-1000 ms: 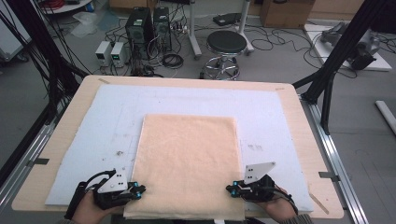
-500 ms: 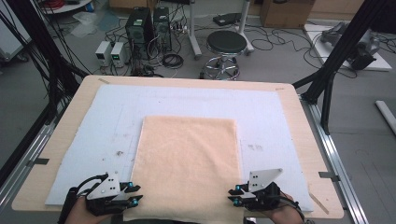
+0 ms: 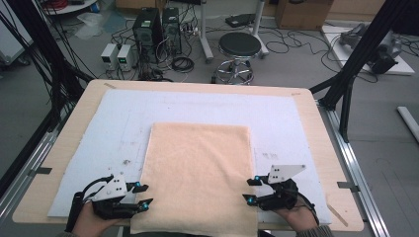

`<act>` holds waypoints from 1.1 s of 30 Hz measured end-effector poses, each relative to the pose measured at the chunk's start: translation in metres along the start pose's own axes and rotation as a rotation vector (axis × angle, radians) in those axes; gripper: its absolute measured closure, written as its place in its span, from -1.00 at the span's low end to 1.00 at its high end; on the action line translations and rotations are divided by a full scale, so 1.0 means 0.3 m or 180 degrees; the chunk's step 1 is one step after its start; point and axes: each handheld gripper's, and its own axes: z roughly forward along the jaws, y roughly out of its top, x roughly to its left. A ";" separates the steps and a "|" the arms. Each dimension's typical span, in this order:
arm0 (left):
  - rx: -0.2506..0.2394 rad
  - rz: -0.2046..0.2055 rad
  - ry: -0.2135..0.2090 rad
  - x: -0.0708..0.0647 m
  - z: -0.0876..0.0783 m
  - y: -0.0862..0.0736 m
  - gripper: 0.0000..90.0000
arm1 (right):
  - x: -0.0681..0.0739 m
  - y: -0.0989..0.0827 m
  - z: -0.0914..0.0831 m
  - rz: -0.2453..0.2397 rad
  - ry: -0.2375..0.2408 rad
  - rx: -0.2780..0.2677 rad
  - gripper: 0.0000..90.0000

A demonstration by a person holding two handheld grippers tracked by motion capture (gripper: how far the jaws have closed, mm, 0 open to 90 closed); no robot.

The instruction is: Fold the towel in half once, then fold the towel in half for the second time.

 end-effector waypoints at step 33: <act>-0.0347 -0.0364 0.0335 0.195 0.031 0.142 -0.30 | -0.210 0.217 0.062 0.0015 -0.0487 -0.0072 -0.53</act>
